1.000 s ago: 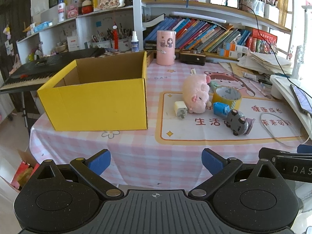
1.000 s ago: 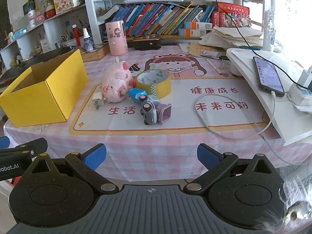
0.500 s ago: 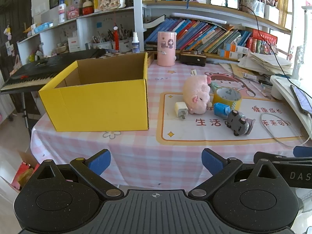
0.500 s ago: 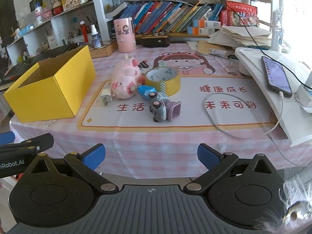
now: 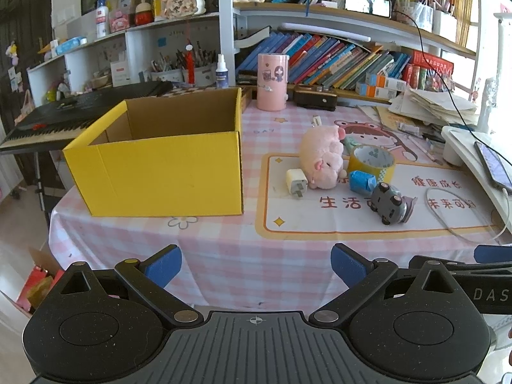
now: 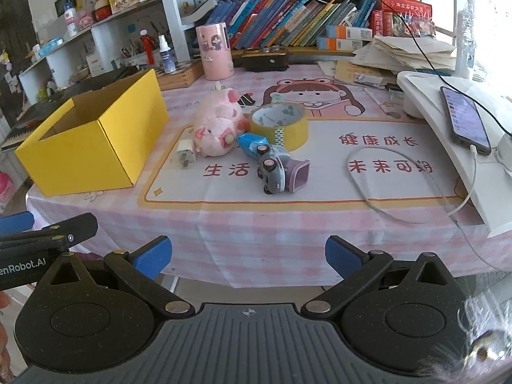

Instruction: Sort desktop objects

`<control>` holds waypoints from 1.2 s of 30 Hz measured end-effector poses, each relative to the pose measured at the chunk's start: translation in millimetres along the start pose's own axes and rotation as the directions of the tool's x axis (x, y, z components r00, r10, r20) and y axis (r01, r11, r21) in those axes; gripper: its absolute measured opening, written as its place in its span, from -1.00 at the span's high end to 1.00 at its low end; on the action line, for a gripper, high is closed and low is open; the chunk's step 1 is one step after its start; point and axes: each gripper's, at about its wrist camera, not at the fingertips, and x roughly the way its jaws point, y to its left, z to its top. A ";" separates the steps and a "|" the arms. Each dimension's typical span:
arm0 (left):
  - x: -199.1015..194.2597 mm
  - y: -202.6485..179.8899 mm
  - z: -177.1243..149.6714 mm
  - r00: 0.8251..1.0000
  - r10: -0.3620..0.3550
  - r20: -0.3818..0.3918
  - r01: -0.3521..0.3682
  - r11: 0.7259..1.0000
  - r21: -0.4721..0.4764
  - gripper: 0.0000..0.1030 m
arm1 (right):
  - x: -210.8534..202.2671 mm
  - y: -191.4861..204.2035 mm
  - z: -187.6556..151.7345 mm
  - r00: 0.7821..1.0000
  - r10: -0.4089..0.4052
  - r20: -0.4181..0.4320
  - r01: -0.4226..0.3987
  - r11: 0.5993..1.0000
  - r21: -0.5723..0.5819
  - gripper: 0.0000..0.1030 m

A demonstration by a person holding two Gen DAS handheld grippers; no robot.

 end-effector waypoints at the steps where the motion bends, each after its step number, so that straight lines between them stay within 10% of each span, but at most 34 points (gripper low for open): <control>1: 0.0 0.1 -0.1 1.000 -0.001 -0.001 0.001 1.000 0.000 -0.96 | 0.0 -0.4 0.1 1.000 -0.003 -0.002 0.003 1.000 0.000 -1.00; 36: 23.5 -16.8 14.8 0.999 0.003 -0.040 -0.004 1.000 -0.018 -0.96 | 23.0 -16.0 23.9 0.999 -0.040 -0.018 0.039 0.996 -0.086 -1.00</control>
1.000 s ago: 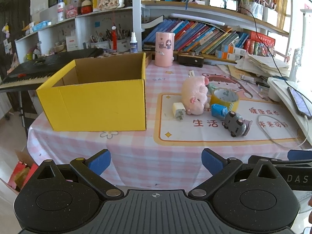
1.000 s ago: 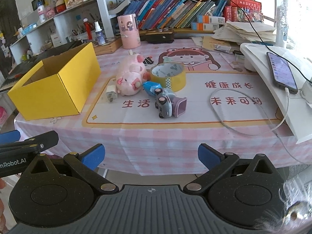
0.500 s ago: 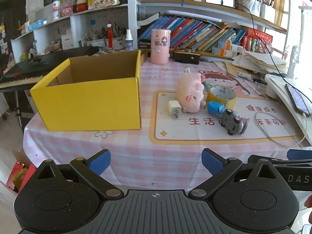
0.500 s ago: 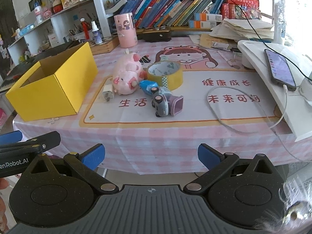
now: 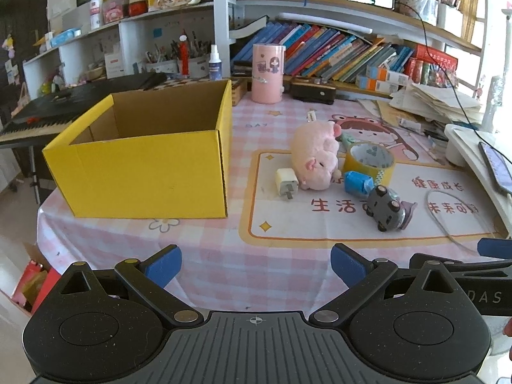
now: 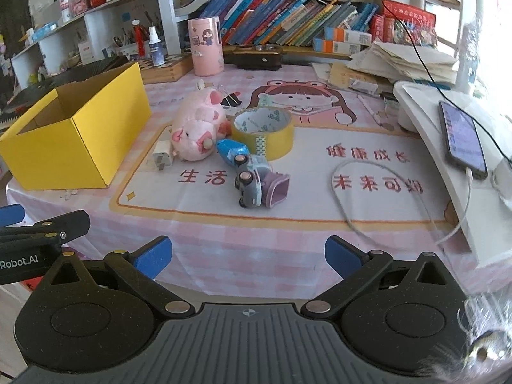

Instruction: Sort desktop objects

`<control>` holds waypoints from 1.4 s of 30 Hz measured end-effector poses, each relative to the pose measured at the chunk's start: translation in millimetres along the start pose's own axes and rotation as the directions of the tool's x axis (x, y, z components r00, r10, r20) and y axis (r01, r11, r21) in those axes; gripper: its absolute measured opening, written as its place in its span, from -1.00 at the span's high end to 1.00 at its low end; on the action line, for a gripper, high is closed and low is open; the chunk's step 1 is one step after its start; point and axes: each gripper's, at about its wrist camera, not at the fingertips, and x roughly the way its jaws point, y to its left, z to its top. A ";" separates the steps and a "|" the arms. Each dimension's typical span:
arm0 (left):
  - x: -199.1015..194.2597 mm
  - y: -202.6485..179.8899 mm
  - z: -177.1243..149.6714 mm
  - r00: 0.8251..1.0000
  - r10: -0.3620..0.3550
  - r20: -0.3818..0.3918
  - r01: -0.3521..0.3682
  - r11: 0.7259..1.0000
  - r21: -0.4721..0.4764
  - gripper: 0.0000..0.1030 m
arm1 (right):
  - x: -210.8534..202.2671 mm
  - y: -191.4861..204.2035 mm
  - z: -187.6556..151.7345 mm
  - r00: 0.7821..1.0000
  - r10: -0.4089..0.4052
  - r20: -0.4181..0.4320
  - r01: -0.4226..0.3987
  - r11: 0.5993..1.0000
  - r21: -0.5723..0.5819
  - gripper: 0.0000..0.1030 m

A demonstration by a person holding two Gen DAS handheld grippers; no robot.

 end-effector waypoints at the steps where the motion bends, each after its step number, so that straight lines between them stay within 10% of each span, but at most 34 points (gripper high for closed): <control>1: 1.1 -0.7 0.8 1.000 0.005 -0.001 -0.005 1.000 -0.006 -0.95 | 1.5 -0.9 1.9 1.000 0.006 0.002 -0.006 1.000 -0.010 -1.00; 42: 36.2 -46.5 12.7 0.963 0.252 -0.100 -0.269 0.932 -0.243 -0.96 | 93.6 -44.1 56.3 0.975 0.198 -0.099 -0.218 0.934 -0.284 -0.79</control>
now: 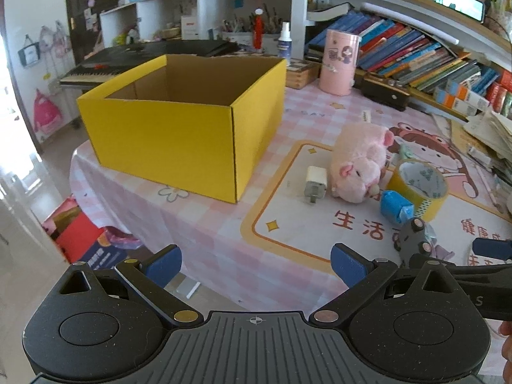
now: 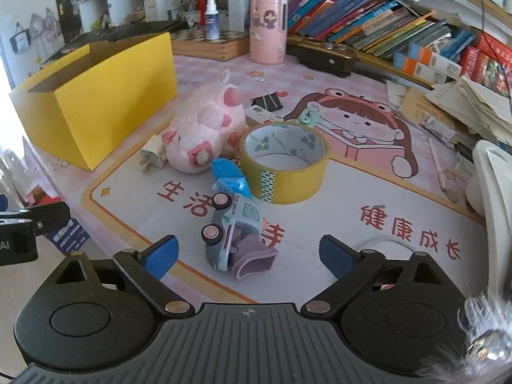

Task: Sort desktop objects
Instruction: 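Reach the right gripper to the grey-purple toy car and close on it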

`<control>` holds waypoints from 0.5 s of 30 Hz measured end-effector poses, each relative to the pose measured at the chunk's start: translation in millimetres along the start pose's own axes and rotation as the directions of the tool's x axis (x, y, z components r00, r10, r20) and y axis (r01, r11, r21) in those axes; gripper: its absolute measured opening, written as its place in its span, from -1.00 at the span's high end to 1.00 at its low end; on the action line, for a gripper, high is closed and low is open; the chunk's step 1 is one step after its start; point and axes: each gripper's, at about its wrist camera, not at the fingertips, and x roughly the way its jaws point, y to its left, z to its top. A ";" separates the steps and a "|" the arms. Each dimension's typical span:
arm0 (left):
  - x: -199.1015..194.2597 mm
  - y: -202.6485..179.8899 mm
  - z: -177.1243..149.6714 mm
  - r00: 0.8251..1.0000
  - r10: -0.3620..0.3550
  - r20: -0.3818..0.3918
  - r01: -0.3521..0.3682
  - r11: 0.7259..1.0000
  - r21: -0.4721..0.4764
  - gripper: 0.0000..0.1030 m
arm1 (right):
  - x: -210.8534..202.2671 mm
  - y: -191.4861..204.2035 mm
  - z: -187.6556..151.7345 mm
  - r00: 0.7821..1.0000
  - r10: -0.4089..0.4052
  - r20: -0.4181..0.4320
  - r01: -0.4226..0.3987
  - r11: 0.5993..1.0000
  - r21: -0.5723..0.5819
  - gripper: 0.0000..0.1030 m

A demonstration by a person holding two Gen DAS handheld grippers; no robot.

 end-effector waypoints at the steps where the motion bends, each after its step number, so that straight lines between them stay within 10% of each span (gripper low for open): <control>1: 0.1 -0.4 0.2 1.000 0.005 -0.001 -0.005 1.000 0.000 -0.96 | 3.2 -0.1 0.5 1.000 0.002 -0.005 -0.002 1.000 -0.007 -0.78; 15: 1.9 -7.0 2.4 0.998 0.057 -0.011 -0.057 0.998 0.006 -0.96 | 28.8 -8.2 -1.3 0.998 0.038 -0.043 -0.039 0.999 -0.023 -0.36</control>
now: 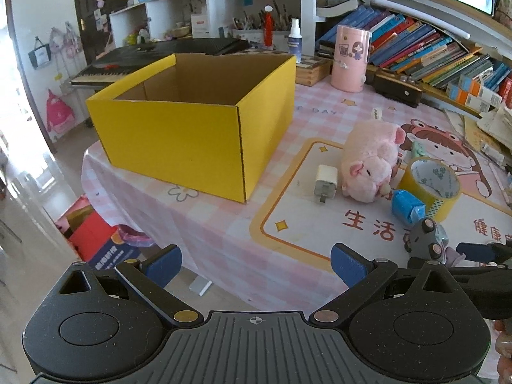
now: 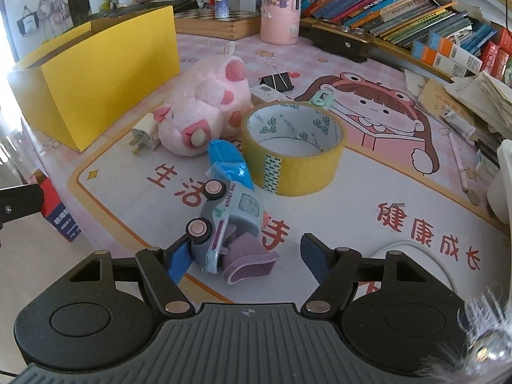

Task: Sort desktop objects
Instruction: 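Reach the right gripper to the grey-purple toy car and close on it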

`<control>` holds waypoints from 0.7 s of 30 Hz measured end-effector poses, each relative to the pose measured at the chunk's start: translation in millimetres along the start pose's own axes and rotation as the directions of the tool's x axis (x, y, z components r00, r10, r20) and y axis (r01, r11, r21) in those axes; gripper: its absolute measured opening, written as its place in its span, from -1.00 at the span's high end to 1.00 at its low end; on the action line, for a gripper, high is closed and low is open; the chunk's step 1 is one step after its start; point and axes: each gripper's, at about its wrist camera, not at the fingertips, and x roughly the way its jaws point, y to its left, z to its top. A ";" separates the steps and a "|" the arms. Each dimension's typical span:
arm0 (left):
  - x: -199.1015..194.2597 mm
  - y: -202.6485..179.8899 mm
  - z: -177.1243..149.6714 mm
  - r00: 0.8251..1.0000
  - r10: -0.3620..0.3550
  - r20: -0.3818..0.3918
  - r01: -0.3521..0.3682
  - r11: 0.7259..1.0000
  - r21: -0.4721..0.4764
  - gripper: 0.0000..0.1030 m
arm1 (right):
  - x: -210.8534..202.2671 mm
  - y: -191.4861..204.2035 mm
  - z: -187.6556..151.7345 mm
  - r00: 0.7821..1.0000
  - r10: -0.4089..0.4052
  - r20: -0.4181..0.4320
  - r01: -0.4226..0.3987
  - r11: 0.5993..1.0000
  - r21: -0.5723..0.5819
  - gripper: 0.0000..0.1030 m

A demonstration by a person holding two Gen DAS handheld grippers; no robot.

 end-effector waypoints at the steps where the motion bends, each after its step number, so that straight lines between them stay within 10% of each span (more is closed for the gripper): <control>1: 0.7 -1.1 0.1 1.000 0.000 -0.002 0.000 1.000 0.002 -0.96 | 0.7 -0.7 0.4 1.000 0.005 0.000 -0.005 1.000 0.001 -0.36; 8: 5.6 -8.9 3.0 1.000 -0.006 -0.009 0.006 1.000 0.018 -0.96 | 4.7 -1.8 2.4 0.999 0.049 0.007 -0.049 0.999 -0.008 -0.29; 11: 6.8 -12.4 5.2 1.000 -0.009 -0.007 0.009 1.000 0.030 -0.96 | 5.4 0.0 4.3 0.997 0.070 0.015 -0.070 0.997 -0.025 0.06; 21: 19.5 -36.2 13.7 0.996 -0.088 -0.030 0.090 0.993 0.079 -0.95 | -24.2 -29.4 8.1 0.993 0.040 0.115 -0.043 0.999 0.027 0.07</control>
